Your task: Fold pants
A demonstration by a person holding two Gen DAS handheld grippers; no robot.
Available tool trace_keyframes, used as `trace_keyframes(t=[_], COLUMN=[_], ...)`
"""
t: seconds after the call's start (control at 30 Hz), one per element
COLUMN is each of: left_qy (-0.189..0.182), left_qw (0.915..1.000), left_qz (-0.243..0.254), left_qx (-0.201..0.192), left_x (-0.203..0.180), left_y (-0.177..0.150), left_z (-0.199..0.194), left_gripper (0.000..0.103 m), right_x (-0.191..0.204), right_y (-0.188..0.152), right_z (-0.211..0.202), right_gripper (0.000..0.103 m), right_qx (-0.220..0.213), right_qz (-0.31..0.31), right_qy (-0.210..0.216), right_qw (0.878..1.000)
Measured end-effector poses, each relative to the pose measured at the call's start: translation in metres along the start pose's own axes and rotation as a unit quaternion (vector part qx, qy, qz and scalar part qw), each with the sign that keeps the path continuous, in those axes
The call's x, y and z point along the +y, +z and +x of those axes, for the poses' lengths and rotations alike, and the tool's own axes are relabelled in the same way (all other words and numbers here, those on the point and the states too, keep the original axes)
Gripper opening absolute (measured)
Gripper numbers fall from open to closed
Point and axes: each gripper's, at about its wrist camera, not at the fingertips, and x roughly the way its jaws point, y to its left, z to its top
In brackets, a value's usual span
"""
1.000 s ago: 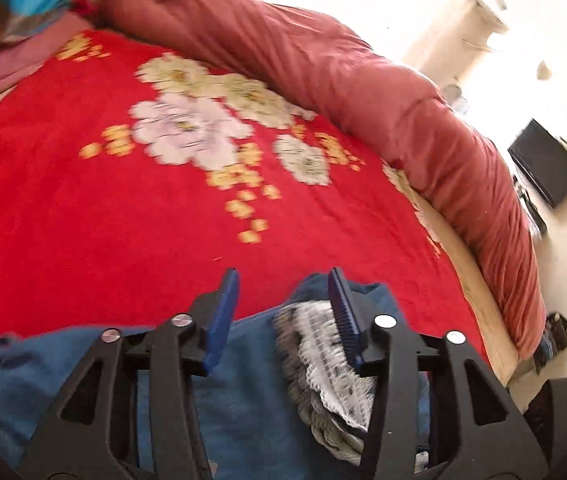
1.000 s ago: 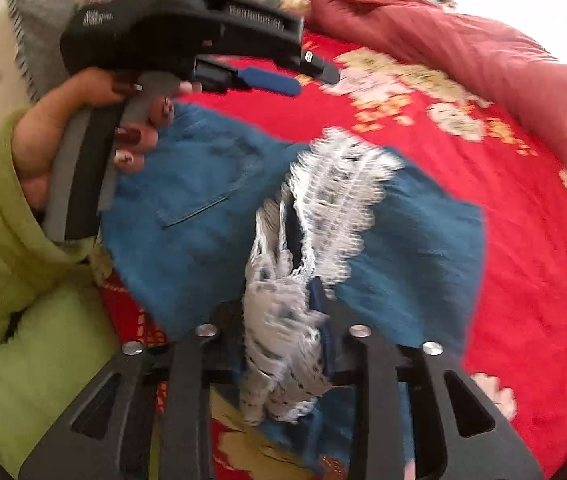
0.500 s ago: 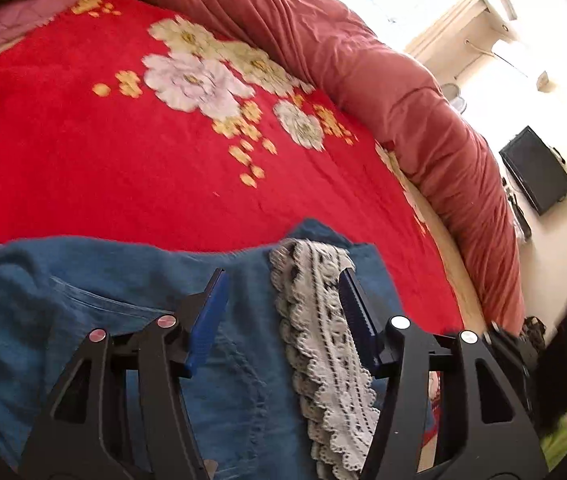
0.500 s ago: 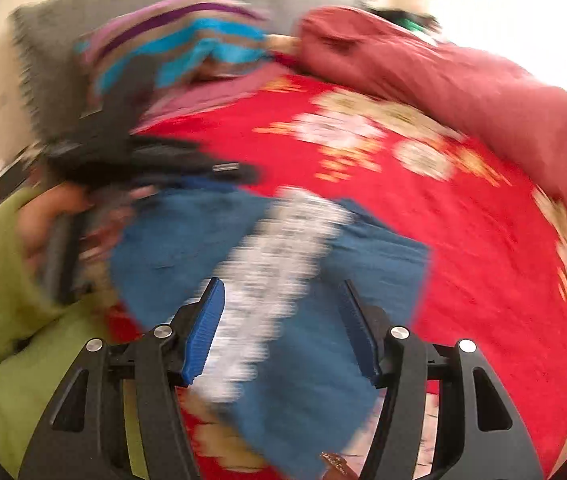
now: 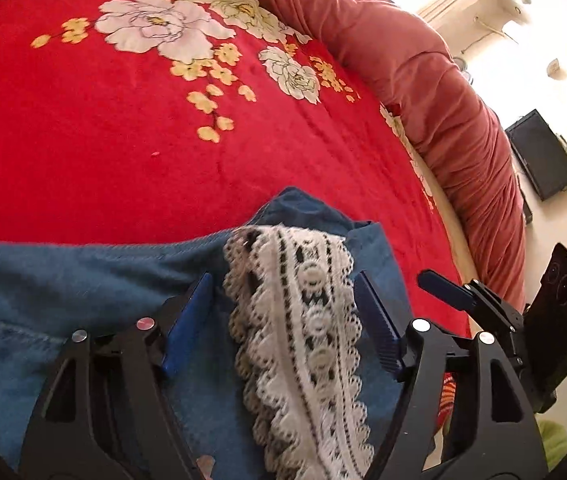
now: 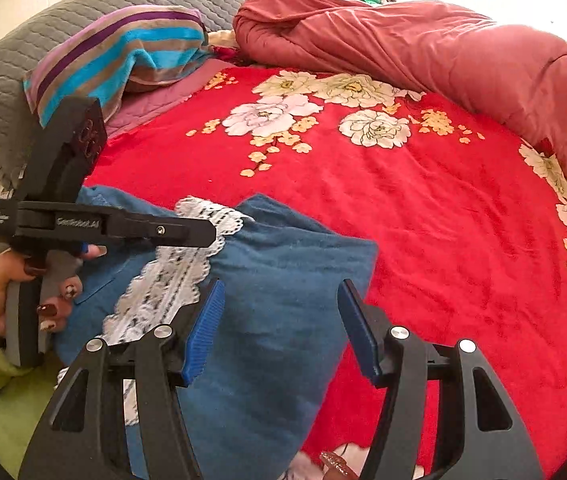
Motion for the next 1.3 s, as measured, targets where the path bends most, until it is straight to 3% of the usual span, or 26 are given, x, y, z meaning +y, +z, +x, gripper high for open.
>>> trace_keyframes(t=[0.03, 0.07, 0.1, 0.17, 0.27, 0.4, 0.5, 0.67, 0.8, 1.07, 1.1, 1.3], left_qy=[0.001, -0.001, -0.006, -0.008, 0.016, 0.068, 0.077, 0.062, 0.069, 0.066, 0.066, 0.063], left_qw=[1.0000, 1.0000, 1.0000, 0.9999, 0.9978, 0.9937, 0.9943, 0.9966, 0.9958, 0.9963, 0.9963, 0.9966], left_qz=[0.002, 0.000, 0.000, 0.011, 0.057, 0.087, 0.072, 0.053, 0.054, 0.031, 0.031, 0.022], left_qx=[0.001, 0.003, 0.001, -0.010, -0.029, -0.021, -0.013, -0.013, -0.026, -0.045, -0.045, -0.047], left_x=[-0.002, -0.004, -0.005, -0.010, -0.026, -0.024, -0.012, -0.001, -0.001, 0.002, 0.001, -0.002], left_y=[0.001, 0.003, 0.004, 0.006, 0.010, 0.010, 0.009, 0.003, -0.003, -0.030, -0.034, -0.065], left_z=[0.002, 0.004, 0.002, -0.005, -0.018, -0.012, -0.005, -0.010, -0.028, -0.072, -0.075, -0.095], left_gripper=[0.039, 0.017, 0.007, 0.007, 0.008, 0.012, 0.021, 0.027, 0.034, 0.050, 0.056, 0.064], right_x=[-0.001, -0.002, -0.002, -0.003, -0.003, -0.005, -0.007, -0.019, -0.019, 0.003, 0.007, 0.021], right_y=[0.001, 0.001, 0.002, 0.003, 0.007, 0.011, 0.008, -0.001, -0.002, -0.018, -0.021, -0.038], right_z=[0.002, 0.002, 0.002, 0.000, 0.002, 0.021, 0.036, 0.047, 0.030, -0.021, -0.027, -0.045], right_gripper=[0.057, 0.057, 0.057, 0.057, 0.057, 0.057, 0.057, 0.057, 0.057, 0.058, 0.058, 0.058], right_qx=[0.001, 0.002, 0.000, -0.008, -0.012, 0.005, 0.026, 0.048, 0.033, -0.002, -0.003, 0.000], right_qz=[0.001, 0.001, 0.002, 0.000, -0.009, -0.013, -0.023, -0.005, -0.005, -0.021, -0.025, -0.036], right_qy=[-0.001, -0.001, -0.001, -0.002, -0.009, -0.017, -0.037, -0.059, -0.069, -0.025, -0.017, -0.002], right_qw=[1.000, 1.000, 1.000, 1.000, 1.000, 1.000, 0.999, 0.997, 0.997, 0.999, 1.000, 0.999])
